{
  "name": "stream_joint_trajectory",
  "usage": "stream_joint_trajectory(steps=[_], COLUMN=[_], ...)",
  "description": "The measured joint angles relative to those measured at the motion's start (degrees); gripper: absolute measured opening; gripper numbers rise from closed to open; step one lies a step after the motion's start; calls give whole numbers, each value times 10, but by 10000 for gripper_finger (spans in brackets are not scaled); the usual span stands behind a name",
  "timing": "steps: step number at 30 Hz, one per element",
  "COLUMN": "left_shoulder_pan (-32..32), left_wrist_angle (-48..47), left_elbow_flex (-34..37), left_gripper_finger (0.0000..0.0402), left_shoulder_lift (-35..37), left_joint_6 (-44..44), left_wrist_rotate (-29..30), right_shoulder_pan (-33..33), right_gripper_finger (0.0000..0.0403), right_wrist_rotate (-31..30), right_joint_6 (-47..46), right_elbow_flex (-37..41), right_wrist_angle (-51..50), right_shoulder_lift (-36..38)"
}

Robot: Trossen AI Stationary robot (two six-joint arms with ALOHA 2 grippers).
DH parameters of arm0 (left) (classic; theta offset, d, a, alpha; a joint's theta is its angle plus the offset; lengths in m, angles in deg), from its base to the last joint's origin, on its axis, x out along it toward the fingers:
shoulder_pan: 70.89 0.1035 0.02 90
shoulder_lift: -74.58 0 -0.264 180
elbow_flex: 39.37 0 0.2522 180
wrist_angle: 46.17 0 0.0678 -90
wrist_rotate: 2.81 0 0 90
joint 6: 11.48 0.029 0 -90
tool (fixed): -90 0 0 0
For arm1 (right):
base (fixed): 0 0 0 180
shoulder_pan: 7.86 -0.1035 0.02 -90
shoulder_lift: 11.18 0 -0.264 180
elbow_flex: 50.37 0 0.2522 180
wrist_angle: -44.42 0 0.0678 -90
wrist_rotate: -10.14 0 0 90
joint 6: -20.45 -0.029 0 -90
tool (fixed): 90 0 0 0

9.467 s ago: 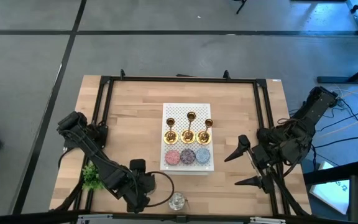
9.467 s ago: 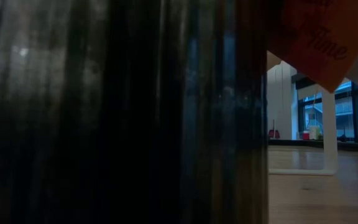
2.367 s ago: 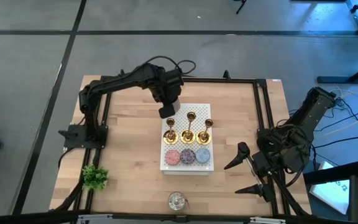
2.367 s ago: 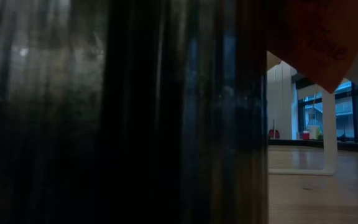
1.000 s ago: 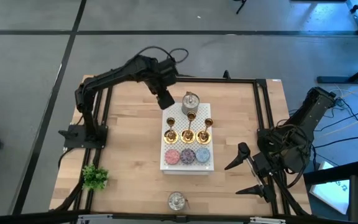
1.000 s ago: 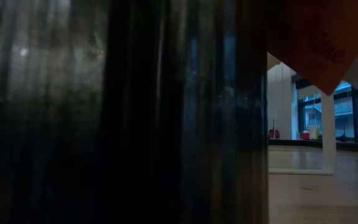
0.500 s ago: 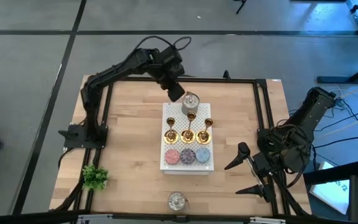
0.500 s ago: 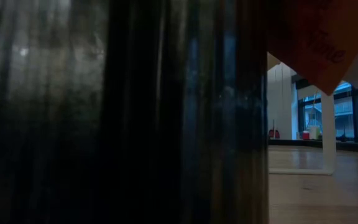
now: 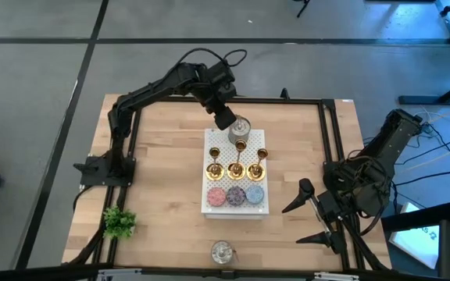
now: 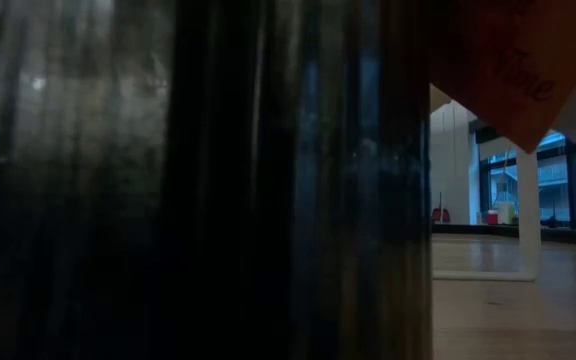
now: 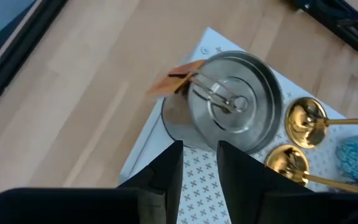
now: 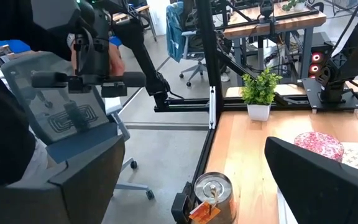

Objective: Pick & Place candle stick holders
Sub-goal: Put the left silver scented candle on the shelf

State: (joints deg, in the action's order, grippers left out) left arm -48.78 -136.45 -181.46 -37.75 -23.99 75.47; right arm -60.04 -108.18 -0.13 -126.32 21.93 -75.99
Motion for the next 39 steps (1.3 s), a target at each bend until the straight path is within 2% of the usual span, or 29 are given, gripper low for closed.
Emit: stream_joint_trajectory(steps=[9, 13, 25, 39], left_shoulder_pan=[-15, -23, -23, -26], left_wrist_angle=[14, 23, -5, -59], left_elbow_flex=[0, 0, 0, -1], left_gripper_finger=[94, 94, 94, 73], left_shoulder_lift=[-18, -20, -25, -24], left_joint_6=[-11, -4, 7, 13], left_wrist_rotate=[2, 32, 64, 66], right_shoulder_pan=[0, 0, 0, 0], right_gripper_finger=[390, 390, 390, 391], right_wrist_rotate=[0, 0, 5, 4], right_joint_6=[0, 0, -2, 0], right_elbow_flex=[0, 0, 0, 0], right_wrist_angle=[1, 1, 2, 2], right_shoulder_lift=[0, 0, 0, 0])
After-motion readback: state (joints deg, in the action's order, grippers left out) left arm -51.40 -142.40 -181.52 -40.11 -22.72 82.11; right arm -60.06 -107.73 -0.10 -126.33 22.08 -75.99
